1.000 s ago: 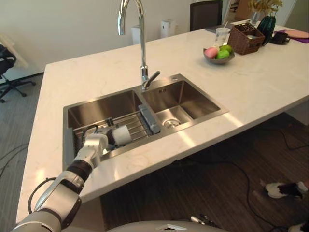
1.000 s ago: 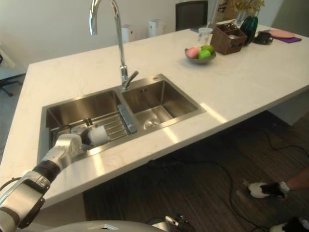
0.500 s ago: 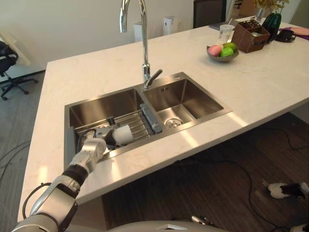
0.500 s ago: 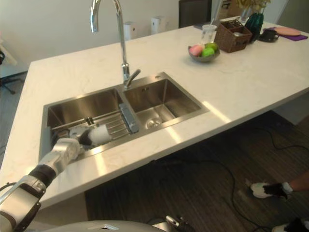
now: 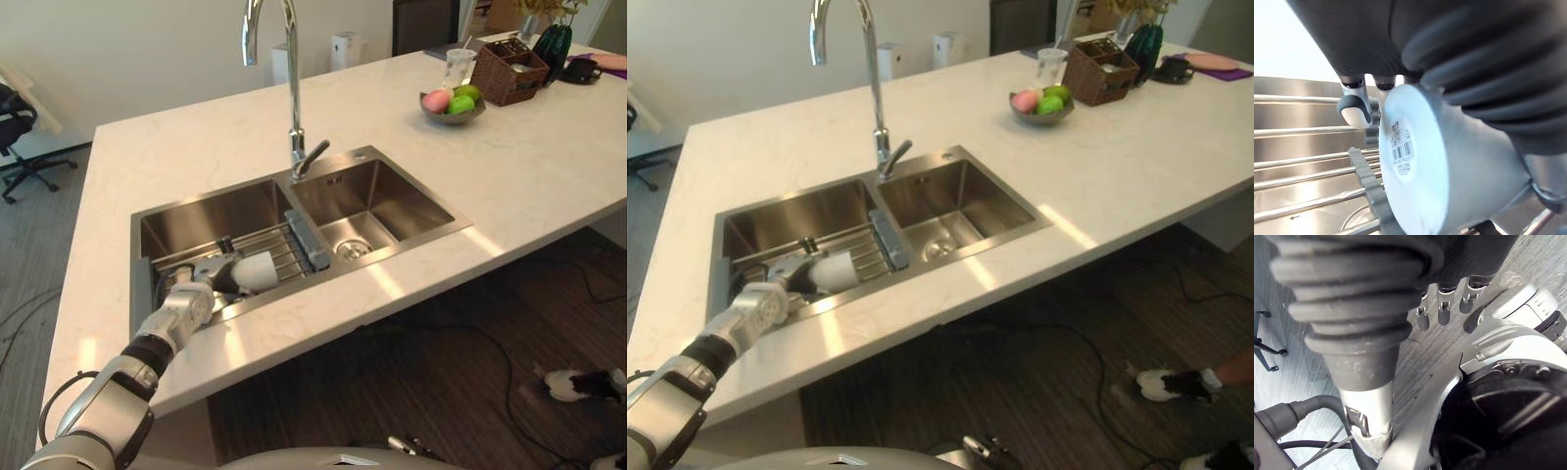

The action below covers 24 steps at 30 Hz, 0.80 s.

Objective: Walk over to the sink, pick up the cup, carry it to the dishwasher, place the cup inside the dishwasher, then close the dishwasher door

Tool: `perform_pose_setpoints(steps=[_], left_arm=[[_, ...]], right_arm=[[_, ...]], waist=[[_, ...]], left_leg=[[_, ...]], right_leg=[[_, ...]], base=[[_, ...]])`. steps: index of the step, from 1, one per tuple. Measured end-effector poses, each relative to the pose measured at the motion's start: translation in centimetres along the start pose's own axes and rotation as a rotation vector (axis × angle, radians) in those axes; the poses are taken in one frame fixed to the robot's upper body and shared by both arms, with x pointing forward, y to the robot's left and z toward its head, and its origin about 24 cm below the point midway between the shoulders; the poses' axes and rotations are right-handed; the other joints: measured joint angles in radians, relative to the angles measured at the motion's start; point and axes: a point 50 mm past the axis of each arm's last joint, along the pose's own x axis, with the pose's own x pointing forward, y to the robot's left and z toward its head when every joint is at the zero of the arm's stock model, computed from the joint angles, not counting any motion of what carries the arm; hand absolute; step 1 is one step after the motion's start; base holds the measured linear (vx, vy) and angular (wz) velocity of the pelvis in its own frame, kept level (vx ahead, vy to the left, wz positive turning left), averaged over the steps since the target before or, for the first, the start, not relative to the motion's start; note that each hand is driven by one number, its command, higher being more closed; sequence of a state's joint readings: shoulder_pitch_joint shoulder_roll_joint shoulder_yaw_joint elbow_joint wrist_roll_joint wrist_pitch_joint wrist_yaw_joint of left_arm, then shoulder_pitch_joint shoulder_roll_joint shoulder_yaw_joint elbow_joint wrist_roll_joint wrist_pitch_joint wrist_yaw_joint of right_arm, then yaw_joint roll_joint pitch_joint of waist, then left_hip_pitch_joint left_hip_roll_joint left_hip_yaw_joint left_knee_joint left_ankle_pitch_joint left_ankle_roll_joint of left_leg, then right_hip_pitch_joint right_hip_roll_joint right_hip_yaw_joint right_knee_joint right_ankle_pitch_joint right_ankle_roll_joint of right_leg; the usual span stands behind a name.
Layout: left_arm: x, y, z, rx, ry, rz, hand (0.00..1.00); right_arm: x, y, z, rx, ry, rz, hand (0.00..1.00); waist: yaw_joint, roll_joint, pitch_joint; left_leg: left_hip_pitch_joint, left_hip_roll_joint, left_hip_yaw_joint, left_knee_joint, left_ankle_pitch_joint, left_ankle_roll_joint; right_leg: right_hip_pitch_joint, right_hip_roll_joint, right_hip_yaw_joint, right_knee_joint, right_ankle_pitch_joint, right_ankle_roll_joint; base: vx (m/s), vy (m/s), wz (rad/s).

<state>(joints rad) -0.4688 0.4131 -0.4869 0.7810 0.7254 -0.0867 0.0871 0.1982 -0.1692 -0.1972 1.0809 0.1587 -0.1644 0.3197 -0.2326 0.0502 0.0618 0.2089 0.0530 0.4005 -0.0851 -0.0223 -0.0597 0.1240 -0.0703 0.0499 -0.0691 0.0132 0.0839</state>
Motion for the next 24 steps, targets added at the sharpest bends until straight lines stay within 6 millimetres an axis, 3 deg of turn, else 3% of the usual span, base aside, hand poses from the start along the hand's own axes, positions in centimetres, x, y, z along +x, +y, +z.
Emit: perform_pose_setpoints(steps=[10,16,24], left_arm=[[0.0,1.1,0.1,-0.278,0.007,0.122,1.0],[-0.1,1.9,0.2,-0.463,0.009,0.205,1.0],[-0.4,2.4,1.3,-0.846,-0.025,0.275,1.0]], right_arm=[[0.0,0.0,0.0,-0.001,-0.006,-0.002,0.0],[0.0,0.2,0.0,0.003,-0.009,-0.002,0.0],[0.2,0.8,0.0,0.01,-0.028,-0.009,0.0]], waist=[[-0.005,-0.003,0.002],[-0.006,-0.019,0.012],[-0.004,-0.032,0.031]], left_leg=[[0.0,-0.008,-0.019,0.0,-0.005,0.007],[0.0,-0.008,-0.03,0.0,-0.005,0.007],[0.0,-0.006,-0.033,0.006,-0.006,0.007]], right_leg=[[0.015,-0.009,-0.018,-0.009,0.001,-0.002],[0.022,-0.01,-0.035,-0.006,-0.002,-0.006],[0.023,-0.01,-0.04,-0.005,-0.003,-0.006]], base=[[0.0,-0.022,0.05],[-0.02,-0.047,0.06],[-0.03,-0.047,0.01]])
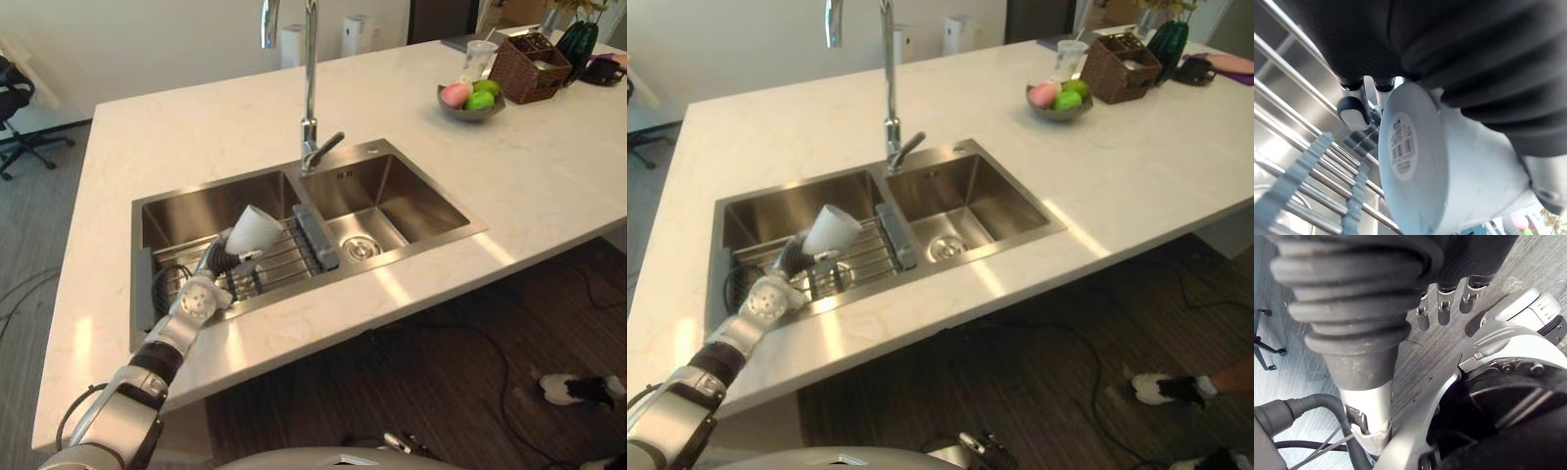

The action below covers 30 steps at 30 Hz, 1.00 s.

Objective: Walk over to the sink, pick up the cup, carry it to the dishwasher, place the cup inside the dishwasher, then close the dishwasher door

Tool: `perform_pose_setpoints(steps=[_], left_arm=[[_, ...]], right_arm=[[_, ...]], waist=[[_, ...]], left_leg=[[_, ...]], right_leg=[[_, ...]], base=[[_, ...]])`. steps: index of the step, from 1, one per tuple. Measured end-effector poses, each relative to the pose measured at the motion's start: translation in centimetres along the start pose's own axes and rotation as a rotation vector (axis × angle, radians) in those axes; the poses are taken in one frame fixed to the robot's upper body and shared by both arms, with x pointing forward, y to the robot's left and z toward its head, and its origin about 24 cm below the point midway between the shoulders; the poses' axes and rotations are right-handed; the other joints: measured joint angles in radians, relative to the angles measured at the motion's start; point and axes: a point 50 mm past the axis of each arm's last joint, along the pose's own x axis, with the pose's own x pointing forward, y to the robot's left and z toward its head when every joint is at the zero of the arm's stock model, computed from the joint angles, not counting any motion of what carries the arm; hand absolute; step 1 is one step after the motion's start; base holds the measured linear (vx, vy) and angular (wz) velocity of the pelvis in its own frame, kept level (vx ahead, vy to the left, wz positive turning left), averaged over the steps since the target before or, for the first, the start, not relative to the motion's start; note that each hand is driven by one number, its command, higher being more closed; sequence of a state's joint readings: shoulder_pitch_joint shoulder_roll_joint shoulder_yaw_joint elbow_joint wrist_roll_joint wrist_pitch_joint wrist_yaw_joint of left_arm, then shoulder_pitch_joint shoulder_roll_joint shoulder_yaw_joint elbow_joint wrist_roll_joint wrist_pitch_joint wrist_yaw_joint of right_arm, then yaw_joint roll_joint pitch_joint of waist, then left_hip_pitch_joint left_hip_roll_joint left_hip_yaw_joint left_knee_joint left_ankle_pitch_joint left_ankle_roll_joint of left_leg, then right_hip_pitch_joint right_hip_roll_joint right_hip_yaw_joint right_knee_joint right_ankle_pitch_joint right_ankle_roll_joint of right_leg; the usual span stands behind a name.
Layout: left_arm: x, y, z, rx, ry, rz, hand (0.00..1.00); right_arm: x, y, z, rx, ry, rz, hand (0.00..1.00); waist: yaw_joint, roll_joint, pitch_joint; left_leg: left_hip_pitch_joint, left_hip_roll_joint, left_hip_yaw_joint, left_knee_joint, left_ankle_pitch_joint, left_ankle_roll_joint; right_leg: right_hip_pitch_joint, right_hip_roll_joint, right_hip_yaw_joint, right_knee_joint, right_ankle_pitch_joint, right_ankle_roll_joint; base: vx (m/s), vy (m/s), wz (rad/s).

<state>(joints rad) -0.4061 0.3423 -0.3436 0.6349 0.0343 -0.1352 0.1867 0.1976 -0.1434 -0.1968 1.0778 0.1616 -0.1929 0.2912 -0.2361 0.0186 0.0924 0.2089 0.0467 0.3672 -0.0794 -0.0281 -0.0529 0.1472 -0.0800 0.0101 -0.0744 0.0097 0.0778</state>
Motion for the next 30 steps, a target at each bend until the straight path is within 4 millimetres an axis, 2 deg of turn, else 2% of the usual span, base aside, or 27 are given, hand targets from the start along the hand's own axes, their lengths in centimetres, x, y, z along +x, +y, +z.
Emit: perform_pose_setpoints(steps=[2,8,12,17,21,26,30], left_arm=[[-0.4,-0.5,0.2,-0.161,-0.006,0.019,1.0],[-1.7,-0.6,1.4,-0.445,-0.06,0.074,1.0],[-2.8,0.1,3.3,-0.554,-0.17,0.125,1.0],[-4.2,1.8,5.4,-0.664,-0.296,0.21,1.0],[-5.7,3.6,7.0,-0.697,-0.418,0.342,1.0],[-7.4,5.4,9.2,-0.603,-0.582,0.476,1.0],[-8.5,5.7,10.2,-0.543,-0.646,0.538,1.0]], right_arm=[[0.1,0.3,-0.1,0.007,0.0,-0.002,0.0],[-0.1,0.3,-0.5,0.033,0.003,-0.011,0.0],[-0.4,0.0,-1.0,0.042,0.01,-0.023,0.0],[-0.6,-0.1,-1.3,0.044,0.016,-0.029,0.0],[-0.7,-0.2,-1.6,0.047,0.024,-0.037,0.0],[-0.8,-0.1,-1.8,0.042,0.031,-0.055,0.0],[-0.9,0.2,-2.2,0.066,0.03,-0.053,0.0]], waist=[[0.005,-0.01,0.007],[0.02,-0.012,0.01],[0.051,-0.01,0.009],[0.07,-0.01,0.009],[0.084,-0.012,0.007],[0.118,-0.014,0.001],[0.123,-0.022,-0.021]], left_leg=[[0.0,0.0,0.0,0.0,0.0,0.0],[0.0,0.002,-0.011,0.0,0.001,0.0],[0.002,0.003,-0.016,0.0,0.004,0.0],[0.002,0.001,-0.045,-0.006,0.01,0.004],[0.0,0.002,-0.067,-0.006,0.014,0.003],[-0.003,0.003,-0.077,-0.006,0.015,0.003],[-0.029,0.004,-0.1,-0.006,0.021,0.002]], right_leg=[[0.0,0.0,-0.002,0.002,-0.001,-0.001],[0.0,0.0,-0.018,0.016,-0.009,-0.004],[0.001,-0.001,-0.024,0.023,-0.013,-0.004],[0.016,-0.005,-0.054,0.027,-0.021,-0.009],[0.027,-0.005,-0.077,0.022,-0.022,-0.007],[0.032,-0.005,-0.087,0.016,-0.022,-0.006],[0.024,-0.008,-0.11,0.009,-0.022,-0.006]], base=[[-0.04,-0.046,0.0],[-0.04,-0.052,0.05],[-0.04,-0.044,0.05],[-0.06,-0.051,0.16],[-0.04,-0.048,0.15],[-0.02,-0.043,0.08],[-0.01,-0.042,0.2]])
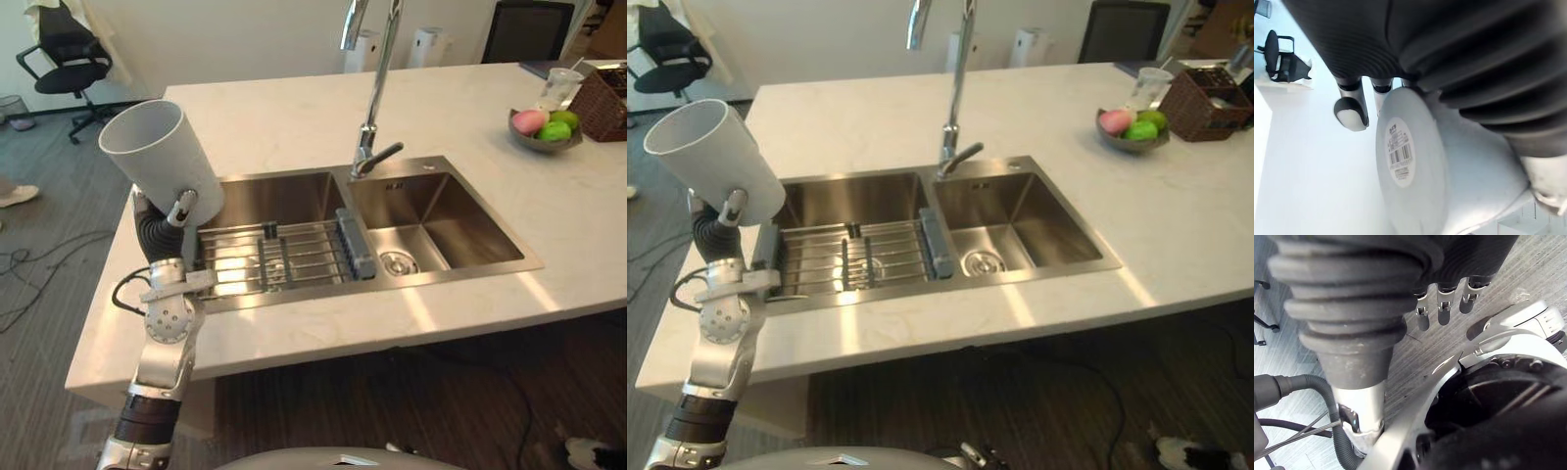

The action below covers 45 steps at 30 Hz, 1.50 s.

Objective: Walk over to the sink, pick up the cup, carry it to the dishwasher, place the cup inside the dishwasher, then close the dishwasher door

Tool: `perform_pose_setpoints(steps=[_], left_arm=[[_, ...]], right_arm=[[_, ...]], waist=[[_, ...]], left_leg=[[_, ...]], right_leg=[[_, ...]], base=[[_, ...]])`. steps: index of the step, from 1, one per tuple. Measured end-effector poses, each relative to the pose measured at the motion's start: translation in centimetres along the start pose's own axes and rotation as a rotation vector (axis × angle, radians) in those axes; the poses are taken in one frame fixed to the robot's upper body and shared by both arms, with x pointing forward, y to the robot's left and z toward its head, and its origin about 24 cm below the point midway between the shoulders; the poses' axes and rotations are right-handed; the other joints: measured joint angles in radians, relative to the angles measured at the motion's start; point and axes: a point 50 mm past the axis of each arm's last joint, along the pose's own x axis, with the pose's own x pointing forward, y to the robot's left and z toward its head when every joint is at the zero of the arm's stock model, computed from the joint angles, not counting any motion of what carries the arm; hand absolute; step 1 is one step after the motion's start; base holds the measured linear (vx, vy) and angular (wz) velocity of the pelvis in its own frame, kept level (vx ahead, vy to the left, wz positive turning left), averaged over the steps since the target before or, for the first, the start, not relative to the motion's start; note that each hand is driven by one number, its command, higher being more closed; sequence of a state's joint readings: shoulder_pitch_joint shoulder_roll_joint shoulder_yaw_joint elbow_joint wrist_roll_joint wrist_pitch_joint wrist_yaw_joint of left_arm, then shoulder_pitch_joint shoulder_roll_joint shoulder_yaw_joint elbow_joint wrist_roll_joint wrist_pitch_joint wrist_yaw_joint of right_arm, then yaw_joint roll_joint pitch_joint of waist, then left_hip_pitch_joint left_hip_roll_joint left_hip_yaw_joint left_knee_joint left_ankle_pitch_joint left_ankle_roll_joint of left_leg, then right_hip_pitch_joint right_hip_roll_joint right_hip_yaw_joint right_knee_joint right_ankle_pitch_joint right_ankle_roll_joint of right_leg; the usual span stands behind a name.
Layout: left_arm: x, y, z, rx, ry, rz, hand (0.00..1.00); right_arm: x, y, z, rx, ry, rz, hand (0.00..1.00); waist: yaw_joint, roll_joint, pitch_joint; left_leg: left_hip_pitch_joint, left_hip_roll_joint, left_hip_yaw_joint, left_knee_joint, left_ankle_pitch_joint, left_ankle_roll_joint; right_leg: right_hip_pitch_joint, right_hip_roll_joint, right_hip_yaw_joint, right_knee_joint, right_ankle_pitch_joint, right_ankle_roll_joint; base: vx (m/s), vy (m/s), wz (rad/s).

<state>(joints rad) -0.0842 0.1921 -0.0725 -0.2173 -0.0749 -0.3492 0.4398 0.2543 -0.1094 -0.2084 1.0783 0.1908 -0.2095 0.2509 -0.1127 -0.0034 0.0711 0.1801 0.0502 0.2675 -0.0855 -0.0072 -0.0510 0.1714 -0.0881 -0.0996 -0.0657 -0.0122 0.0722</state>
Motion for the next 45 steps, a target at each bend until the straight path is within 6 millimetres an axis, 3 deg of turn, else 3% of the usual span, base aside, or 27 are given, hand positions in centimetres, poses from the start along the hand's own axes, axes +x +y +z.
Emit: perform_pose_setpoints(steps=[5,6,12,14,19,22,25,26,27,28,29,30,31,33,34,36,37,39,40,41,42,43,44,45], left_arm=[[0.1,-0.5,2.3,0.055,-0.139,0.025,1.0],[0.0,-1.0,3.9,-0.006,-0.199,0.047,1.0],[0.1,-0.7,4.0,-0.006,-0.207,0.073,1.0],[0.1,-0.5,4.0,-0.01,-0.213,0.093,1.0],[-1.3,1.2,3.3,0.01,-0.17,0.214,1.0],[-2.6,2.9,2.6,0.059,-0.112,0.304,1.0],[-3.1,3.3,2.7,0.067,-0.104,0.344,1.0],[-3.1,3.5,3.1,0.071,-0.125,0.377,1.0],[-3.1,4.0,3.5,0.1,-0.158,0.409,1.0],[-3.0,4.3,3.6,0.106,-0.169,0.412,1.0],[-3.0,4.5,3.9,0.106,-0.193,0.416,1.0],[-2.9,4.4,4.3,0.094,-0.215,0.4,1.0],[-2.9,4.4,4.5,0.082,-0.229,0.389,1.0],[-2.8,3.6,4.9,0.048,-0.245,0.321,1.0],[-2.9,3.1,5.0,0.025,-0.252,0.285,1.0],[-3.0,2.3,5.2,-0.022,-0.254,0.26,1.0],[-3.0,1.7,5.2,-0.055,-0.248,0.248,1.0],[-3.1,1.2,5.1,-0.081,-0.236,0.219,1.0],[-3.1,1.0,5.1,-0.101,-0.228,0.205,1.0],[-3.2,0.9,5.1,-0.131,-0.226,0.205,1.0],[-3.1,1.0,5.2,-0.146,-0.237,0.197,1.0],[-3.0,0.9,5.1,-0.15,-0.234,0.185,1.0],[-2.9,0.7,4.8,-0.137,-0.223,0.154,1.0],[-3.2,0.6,4.0,-0.122,-0.182,0.139,1.0]], right_arm=[[0.0,0.4,-0.1,0.004,-0.006,0.007,0.0],[-0.4,0.1,-1.0,0.037,0.01,-0.014,0.0],[-0.4,0.0,-0.9,0.039,0.003,-0.016,0.0],[-0.6,-0.1,-1.1,0.058,-0.009,-0.027,0.0],[-1.6,-1.0,-2.6,0.115,0.007,-0.068,0.0],[-1.5,-0.9,-2.5,0.148,-0.011,-0.062,0.0],[-1.1,-0.8,-1.5,0.153,-0.039,-0.048,0.0],[-0.5,-1.0,-0.3,0.137,-0.072,-0.033,0.0],[0.2,-1.2,1.5,0.137,-0.11,-0.036,0.0],[0.4,-1.4,2.2,0.148,-0.125,-0.044,0.0],[0.7,-2.0,3.2,0.19,-0.163,-0.074,0.0],[0.5,-3.0,3.9,0.239,-0.204,-0.116,0.0],[0.4,-3.4,4.2,0.251,-0.219,-0.128,0.0],[-0.3,-4.9,3.9,0.271,-0.218,-0.172,0.0],[-0.6,-5.3,3.4,0.273,-0.21,-0.184,0.0],[-1.0,-5.8,3.1,0.282,-0.211,-0.198,0.0],[-1.1,-6.0,3.0,0.292,-0.209,-0.208,0.0],[-0.8,-4.9,2.2,0.321,-0.185,-0.19,0.0],[-0.7,-4.4,1.9,0.327,-0.17,-0.178,0.0],[-0.4,-3.8,2.1,0.334,-0.175,-0.165,0.0],[0.3,-3.0,3.2,0.325,-0.195,-0.13,0.0],[0.4,-2.7,3.6,0.321,-0.207,-0.118,0.0],[0.6,-2.2,3.9,0.326,-0.216,-0.103,0.0],[0.6,-2.3,4.0,0.305,-0.21,-0.101,0.0]], waist=[[0.006,-0.012,-0.016],[0.029,-0.013,-0.053],[0.025,-0.013,-0.056],[0.006,-0.012,-0.058],[0.005,-0.006,-0.061],[0.039,-0.011,-0.055],[0.077,-0.016,0.013],[0.107,0.006,0.048],[0.123,0.013,0.06],[0.126,-0.002,0.062],[0.144,-0.009,0.078],[0.149,-0.021,0.086],[0.146,-0.022,0.088],[0.133,0.003,0.078],[0.12,0.022,0.066],[0.104,0.056,0.045],[0.101,0.076,0.034],[0.099,0.071,0.037],[0.105,0.077,0.035],[0.108,0.092,0.039],[0.109,0.099,0.047],[0.109,0.092,0.05],[0.112,0.051,0.058],[0.109,0.024,0.068]], left_leg=[[-0.008,0.0,-0.012,0.001,0.005,0.0],[-0.033,-0.006,-0.021,0.0,0.026,0.013],[-0.029,0.002,0.015,0.005,0.014,0.001],[-0.042,0.002,0.007,0.0,0.012,-0.002],[-0.04,0.002,-0.034,0.007,0.014,0.0],[-0.101,0.002,-0.094,0.081,0.003,-0.003],[-0.211,-0.022,-0.228,0.244,0.003,-0.005],[-0.262,-0.022,-0.259,0.293,0.001,-0.031],[-0.339,-0.031,-0.264,0.317,0.034,-0.08],[-0.343,-0.037,-0.263,0.26,0.084,-0.1],[-0.349,-0.013,-0.1,0.302,0.003,0.037],[-0.347,0.019,0.063,0.451,-0.087,0.142],[-0.327,0.038,0.119,0.506,-0.117,0.144],[-0.22,0.126,0.229,0.612,-0.177,0.112],[-0.166,0.178,0.26,0.619,-0.176,0.101],[-0.119,0.242,0.316,0.554,-0.087,0.096],[-0.118,0.225,0.347,0.464,-0.077,0.065],[-0.112,0.182,0.432,0.396,-0.085,0.075],[-0.092,0.146,0.434,0.339,-0.083,0.075],[-0.077,0.132,0.404,0.261,-0.082,0.074],[-0.074,0.131,0.36,0.186,-0.059,0.036],[-0.073,0.125,0.342,0.157,-0.047,0.018],[-0.065,0.086,0.309,0.126,-0.038,0.003],[-0.051,0.065,0.268,0.118,-0.042,0.002]], right_leg=[[-0.001,0.0,-0.001,0.004,0.0,0.0],[-0.033,-0.011,-0.001,0.025,0.008,0.002],[-0.05,0.002,0.033,0.01,0.016,0.0],[-0.056,0.002,0.023,0.002,0.017,-0.004],[-0.031,-0.002,-0.026,0.004,0.005,-0.001],[-0.022,-0.011,-0.087,0.044,-0.026,0.002],[-0.031,-0.034,-0.194,0.184,-0.104,-0.007],[-0.052,-0.03,-0.221,0.238,-0.145,-0.016],[-0.075,-0.019,-0.254,0.265,-0.174,-0.031],[-0.084,-0.034,-0.294,0.265,-0.17,-0.039],[-0.099,-0.071,-0.386,0.275,-0.166,-0.049],[-0.095,-0.104,-0.473,0.286,-0.167,-0.051],[-0.088,-0.119,-0.511,0.288,-0.166,-0.052],[-0.048,-0.163,-0.666,0.301,-0.163,-0.057],[-0.03,-0.189,-0.755,0.314,-0.161,-0.054],[-0.024,-0.213,-0.87,0.347,-0.156,-0.044],[-0.018,-0.242,-0.949,0.377,-0.14,-0.04],[0.041,-0.283,-1.059,0.389,-0.088,-0.052],[0.064,-0.336,-1.105,0.477,-0.07,-0.075],[0.048,-0.345,-1.12,0.531,-0.147,-0.013],[0.0,-0.276,-1.109,0.44,-0.176,0.021],[-0.023,-0.245,-1.107,0.384,-0.154,-0.004],[-0.06,-0.218,-1.088,0.297,-0.061,-0.071],[-0.039,-0.236,-1.04,0.295,0.004,-0.073]], base=[[-0.01,-0.03,0.06],[0.0,0.0,0.0],[-0.01,-0.006,-0.17],[-0.02,-0.027,-0.01],[0.06,-0.025,0.24],[0.05,-0.049,0.69],[-0.08,-0.059,1.79],[-0.21,-0.071,1.78],[-0.25,-0.082,1.86],[-0.25,-0.051,1.98],[-0.17,-0.051,2.04],[-0.13,-0.046,2.01],[-0.11,-0.049,1.89],[-0.14,0.036,2.22],[-0.1,0.138,2.55],[-0.04,0.18,2.14],[-0.06,0.324,2.37],[-0.08,0.404,2.2],[-0.07,0.326,1.76],[-0.11,0.306,1.75],[-0.12,0.151,1.37],[-0.12,0.081,1.1],[-0.09,-0.005,1.01],[-0.07,0.021,0.79]])
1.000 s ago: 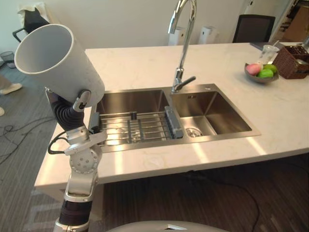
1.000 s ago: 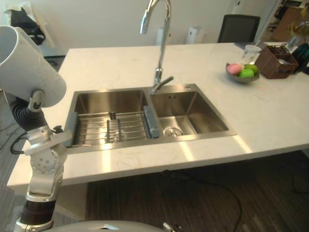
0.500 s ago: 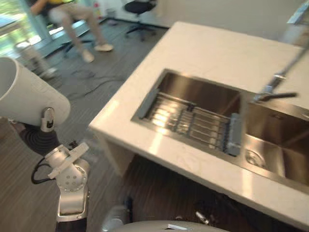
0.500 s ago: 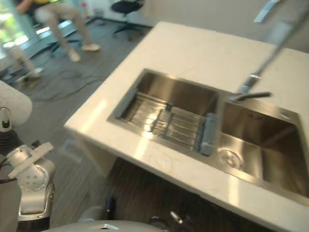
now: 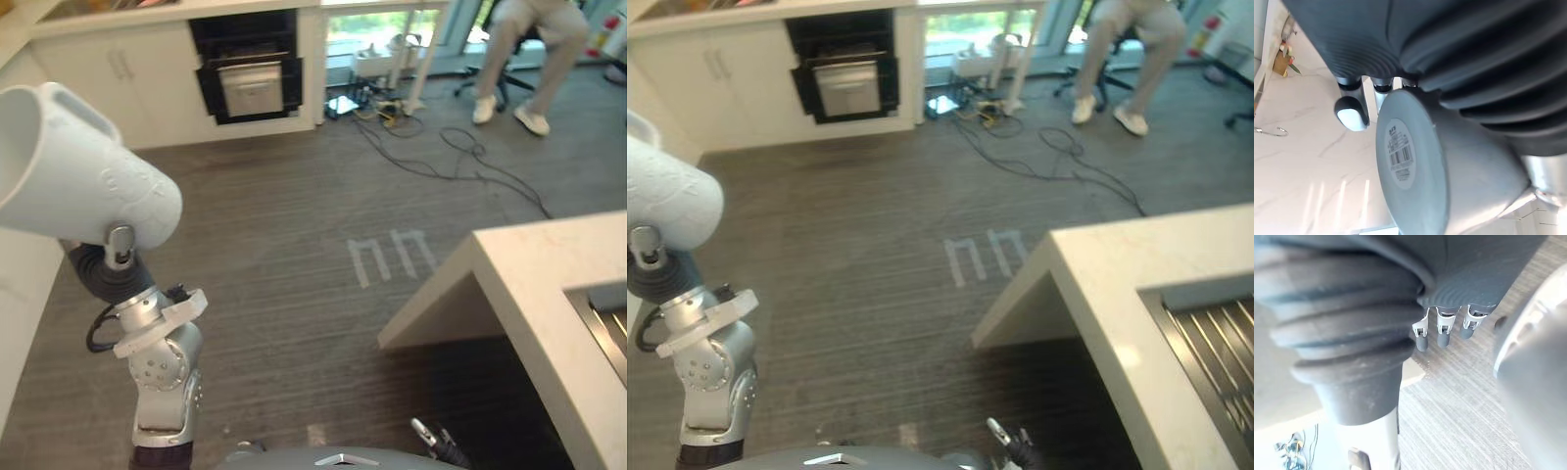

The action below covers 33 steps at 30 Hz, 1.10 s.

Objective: Walk over to the sink, pick up the cup, carry it to the dishwasher, place the cup inside the dishwasher, then close the dishwasher door

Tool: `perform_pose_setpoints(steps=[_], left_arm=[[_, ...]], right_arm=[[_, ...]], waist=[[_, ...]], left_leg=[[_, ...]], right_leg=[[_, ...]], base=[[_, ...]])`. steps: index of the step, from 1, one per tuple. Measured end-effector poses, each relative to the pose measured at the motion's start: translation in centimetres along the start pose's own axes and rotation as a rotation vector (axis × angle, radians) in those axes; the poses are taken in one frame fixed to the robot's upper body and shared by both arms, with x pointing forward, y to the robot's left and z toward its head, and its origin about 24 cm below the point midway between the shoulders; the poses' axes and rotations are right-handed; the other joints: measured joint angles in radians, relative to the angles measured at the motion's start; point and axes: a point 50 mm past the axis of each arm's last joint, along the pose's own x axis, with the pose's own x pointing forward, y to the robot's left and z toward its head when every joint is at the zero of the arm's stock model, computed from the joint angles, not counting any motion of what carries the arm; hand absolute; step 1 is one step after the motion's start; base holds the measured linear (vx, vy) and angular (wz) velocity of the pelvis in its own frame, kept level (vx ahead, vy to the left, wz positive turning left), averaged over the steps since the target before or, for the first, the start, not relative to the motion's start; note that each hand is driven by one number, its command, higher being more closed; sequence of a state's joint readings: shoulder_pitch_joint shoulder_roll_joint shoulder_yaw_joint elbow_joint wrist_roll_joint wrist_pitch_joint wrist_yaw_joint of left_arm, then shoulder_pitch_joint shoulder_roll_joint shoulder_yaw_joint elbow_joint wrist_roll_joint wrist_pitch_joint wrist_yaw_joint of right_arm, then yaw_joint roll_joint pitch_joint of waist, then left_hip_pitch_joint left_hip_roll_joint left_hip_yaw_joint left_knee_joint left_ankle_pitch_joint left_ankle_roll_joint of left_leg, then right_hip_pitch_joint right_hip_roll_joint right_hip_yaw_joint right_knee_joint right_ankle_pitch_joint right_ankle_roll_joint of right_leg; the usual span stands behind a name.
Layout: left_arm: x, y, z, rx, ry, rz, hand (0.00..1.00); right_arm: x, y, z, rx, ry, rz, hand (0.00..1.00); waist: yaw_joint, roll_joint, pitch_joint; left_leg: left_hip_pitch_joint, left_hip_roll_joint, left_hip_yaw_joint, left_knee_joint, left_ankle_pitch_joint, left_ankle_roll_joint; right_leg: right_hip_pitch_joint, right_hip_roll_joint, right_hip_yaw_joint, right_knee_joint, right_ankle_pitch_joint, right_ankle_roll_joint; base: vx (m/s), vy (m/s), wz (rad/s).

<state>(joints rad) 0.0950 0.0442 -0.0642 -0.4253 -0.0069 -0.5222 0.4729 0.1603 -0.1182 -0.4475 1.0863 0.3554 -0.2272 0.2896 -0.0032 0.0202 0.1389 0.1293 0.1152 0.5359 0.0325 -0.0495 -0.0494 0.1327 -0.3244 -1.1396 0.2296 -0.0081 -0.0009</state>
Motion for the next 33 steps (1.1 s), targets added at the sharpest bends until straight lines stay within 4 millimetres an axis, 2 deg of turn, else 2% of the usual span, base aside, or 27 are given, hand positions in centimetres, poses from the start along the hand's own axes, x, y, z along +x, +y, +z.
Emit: perform_pose_setpoints(steps=[1,2,3,4,5,6,7,8,9,10,13,14,17,19,20,21,22,23,24,25,26,27,29,30,31,32,33], left_arm=[[0.0,0.0,0.0,0.0,0.0,0.0,1.0],[-0.9,-0.7,-0.8,-0.014,0.071,-0.025,1.0],[-1.2,-1.9,-1.2,-0.05,0.092,-0.083,1.0],[-1.4,-2.6,-1.5,-0.072,0.103,-0.111,1.0],[-1.5,-3.7,-2.2,-0.095,0.119,-0.152,1.0],[-1.9,-4.6,-3.2,-0.114,0.159,-0.178,1.0],[-2.2,-4.9,-3.6,-0.115,0.179,-0.19,1.0],[-2.5,-5.1,-4.0,-0.108,0.203,-0.202,1.0],[-2.5,-5.1,-4.1,-0.104,0.208,-0.204,1.0],[-2.7,-5.3,-4.3,-0.103,0.221,-0.208,1.0],[-2.8,-6.0,-3.9,-0.127,0.221,-0.246,1.0],[-2.8,-6.8,-3.6,-0.152,0.222,-0.278,1.0],[-2.2,-7.8,-2.6,-0.19,0.173,-0.308,1.0],[-1.7,-8.0,-1.9,-0.2,0.145,-0.305,1.0],[-1.6,-7.8,-1.5,-0.207,0.13,-0.286,1.0],[-1.4,-7.4,-1.1,-0.207,0.115,-0.259,1.0],[-1.3,-7.2,-0.9,-0.206,0.113,-0.245,1.0],[-1.4,-6.8,-0.6,-0.205,0.107,-0.231,1.0],[-1.5,-6.8,-0.6,-0.205,0.111,-0.234,1.0],[-1.6,-6.7,-0.7,-0.199,0.12,-0.229,1.0],[-1.5,-6.1,-1.0,-0.172,0.13,-0.213,1.0],[-1.5,-5.8,-1.4,-0.147,0.139,-0.219,1.0],[-1.4,-5.5,-1.6,-0.125,0.138,-0.229,1.0],[-1.3,-5.3,-1.8,-0.114,0.139,-0.23,1.0],[-1.3,-5.2,-1.8,-0.111,0.139,-0.229,1.0],[-1.4,-4.8,-1.9,-0.096,0.15,-0.222,1.0],[-1.1,-4.6,-2.0,-0.084,0.142,-0.221,1.0]], right_arm=[[0.0,0.0,0.0,0.0,0.0,0.0,0.0],[-0.5,-1.2,-0.1,-0.013,0.012,-0.035,0.0],[-1.1,-2.3,-0.5,-0.006,0.031,-0.067,0.0],[-1.5,-2.6,-1.1,0.014,0.044,-0.082,0.0],[-2.1,-2.3,-2.8,0.059,0.075,-0.09,0.0],[-2.7,-1.8,-4.2,0.099,0.103,-0.091,0.0],[-2.9,-1.6,-4.8,0.113,0.113,-0.091,0.0],[-3.0,-1.0,-5.3,0.129,0.122,-0.081,0.0],[-3.0,-0.6,-5.5,0.13,0.117,-0.071,0.0],[-3.0,-0.1,-5.7,0.114,0.121,-0.05,0.0],[-2.9,0.0,-5.1,0.088,0.089,-0.023,0.0],[-3.1,-0.3,-5.2,0.086,0.08,-0.023,0.0],[-3.4,-0.3,-5.4,0.087,0.082,-0.018,0.0],[-3.3,0.9,-6.0,0.082,0.1,0.023,0.0],[-3.2,1.5,-6.1,0.083,0.097,0.044,0.0],[-3.0,2.2,-5.9,0.057,0.098,0.082,0.0],[-3.0,2.4,-6.0,0.038,0.109,0.097,0.0],[-2.9,2.8,-5.8,0.003,0.111,0.122,0.0],[-2.7,2.8,-5.2,-0.014,0.095,0.128,0.0],[-2.7,2.6,-5.1,-0.021,0.094,0.125,0.0],[-2.7,2.2,-5.1,-0.016,0.099,0.108,0.0],[-2.5,1.7,-4.8,-0.005,0.095,0.085,0.0],[-2.3,0.1,-3.9,-0.018,0.083,0.042,0.0],[-2.1,-0.8,-3.0,-0.056,0.071,0.032,0.0],[-2.1,-1.1,-2.6,-0.067,0.062,0.031,0.0],[-2.0,-1.5,-2.3,-0.074,0.057,0.025,0.0],[-2.0,-1.1,-2.6,-0.078,0.064,0.043,0.0]], waist=[[0.0,0.0,0.0],[0.004,0.03,-0.011],[-0.004,0.044,-0.019],[-0.011,0.053,-0.026],[-0.029,0.053,-0.029],[-0.039,0.042,-0.027],[-0.04,0.031,-0.027],[-0.037,-0.004,-0.029],[-0.035,-0.044,-0.037],[-0.03,-0.079,-0.047],[-0.026,-0.084,-0.056],[-0.036,-0.07,-0.065],[-0.031,-0.058,-0.072],[-0.025,-0.053,-0.075],[-0.015,-0.051,-0.068],[-0.007,-0.072,-0.072],[-0.004,-0.075,-0.072],[-0.004,-0.058,-0.069],[-0.013,-0.038,-0.057],[-0.013,-0.034,-0.054],[-0.005,-0.046,-0.041],[-0.004,-0.045,-0.039],[-0.009,-0.035,-0.031],[-0.014,-0.007,-0.014],[-0.014,0.005,-0.007],[-0.005,0.001,-0.006],[-0.022,-0.006,-0.007]], left_leg=[[0.0,0.0,0.0,0.0,0.0,0.0],[-0.03,0.002,-0.064,0.021,-0.018,0.014],[-0.062,-0.017,-0.166,0.036,-0.016,0.03],[-0.071,-0.018,-0.21,0.034,-0.01,0.04],[-0.097,-0.018,-0.301,0.033,0.006,0.049],[-0.108,-0.023,-0.374,0.017,0.026,0.046],[-0.11,-0.026,-0.4,0.013,0.031,0.042],[-0.108,-0.039,-0.42,0.013,0.033,0.036],[-0.106,-0.06,-0.423,0.016,0.031,0.028],[-0.109,-0.06,-0.416,0.034,0.006,0.007],[-0.137,-0.003,-0.336,0.123,-0.055,-0.018],[-0.149,0.016,-0.326,0.161,-0.064,-0.023],[-0.165,0.039,-0.34,0.222,-0.104,-0.045],[-0.164,0.07,-0.348,0.273,-0.144,-0.047],[-0.17,0.088,-0.348,0.331,-0.181,-0.055],[-0.172,0.101,-0.345,0.389,-0.222,-0.059],[-0.167,0.113,-0.343,0.41,-0.233,-0.056],[-0.194,0.152,-0.34,0.536,-0.26,-0.049],[-0.315,0.216,-0.344,0.775,-0.224,0.036],[-0.363,0.235,-0.347,0.867,-0.178,0.071],[-0.417,0.245,-0.359,0.969,-0.118,0.072],[-0.419,0.197,-0.344,0.934,-0.182,0.045],[-0.408,0.104,-0.29,0.757,-0.226,0.038],[-0.41,0.046,-0.279,0.592,-0.199,0.034],[-0.412,0.021,-0.286,0.502,-0.157,0.04],[-0.38,-0.027,-0.293,0.416,-0.035,0.091],[-0.376,-0.043,-0.291,0.436,-0.065,0.077]], right_leg=[[0.0,0.0,0.0,0.0,0.0,0.0],[-0.044,-0.005,0.265,0.069,0.043,-0.066],[-0.096,-0.003,0.538,0.142,0.065,-0.102],[-0.116,0.019,0.656,0.156,0.029,-0.068],[-0.119,0.114,0.882,0.118,-0.097,0.004],[-0.124,0.193,1.024,0.084,-0.165,0.02],[-0.131,0.217,1.059,0.069,-0.18,0.026],[-0.153,0.23,1.089,0.029,-0.172,0.036],[-0.165,0.219,1.104,-0.018,-0.087,0.039],[-0.15,0.209,1.126,-0.037,-0.089,0.085],[-0.114,0.227,1.114,-0.086,-0.106,0.085],[-0.101,0.232,1.093,-0.089,-0.109,0.085],[-0.082,0.245,1.076,-0.073,-0.11,0.087],[-0.087,0.267,1.074,-0.018,-0.12,0.097],[-0.1,0.279,1.075,0.038,-0.155,0.089],[-0.095,0.292,1.071,0.074,-0.213,0.07],[-0.088,0.3,1.067,0.076,-0.233,0.055],[-0.067,0.32,1.058,0.075,-0.262,0.035],[-0.061,0.342,1.026,0.108,-0.291,0.022],[-0.052,0.346,1.022,0.114,-0.3,0.018],[-0.011,0.34,1.023,0.099,-0.309,0.008],[0.03,0.316,1.019,0.078,-0.317,0.013],[0.079,0.281,1.021,0.046,-0.325,0.028],[0.104,0.264,1.024,0.02,-0.331,0.038],[0.116,0.259,1.028,0.007,-0.335,0.044],[0.139,0.249,1.09,-0.028,-0.339,0.048],[0.154,0.263,1.164,-0.066,-0.317,0.036]], base=[[-0.06,0.068,0.98],[-0.01,0.184,1.44],[0.05,0.15,1.86],[0.08,0.057,2.19],[0.06,-0.074,2.18],[0.03,-0.103,2.07],[0.02,-0.115,1.44],[0.02,-0.097,0.73],[0.05,-0.179,0.46],[0.03,-0.125,0.13],[0.04,-0.155,0.0],[0.05,-0.123,0.27],[0.04,-0.018,0.15],[0.0,0.009,-0.07],[0.02,-0.027,-0.28],[0.04,-0.066,-0.3],[0.07,-0.072,-0.13],[0.05,-0.043,0.24],[0.04,-0.031,0.37],[0.07,-0.034,0.41],[0.15,0.008,0.26],[0.18,0.04,0.25],[0.23,0.12,0.22],[0.26,0.185,0.07],[0.29,0.222,-0.27],[0.32,0.154,-0.21],[0.33,0.133,-0.22]])
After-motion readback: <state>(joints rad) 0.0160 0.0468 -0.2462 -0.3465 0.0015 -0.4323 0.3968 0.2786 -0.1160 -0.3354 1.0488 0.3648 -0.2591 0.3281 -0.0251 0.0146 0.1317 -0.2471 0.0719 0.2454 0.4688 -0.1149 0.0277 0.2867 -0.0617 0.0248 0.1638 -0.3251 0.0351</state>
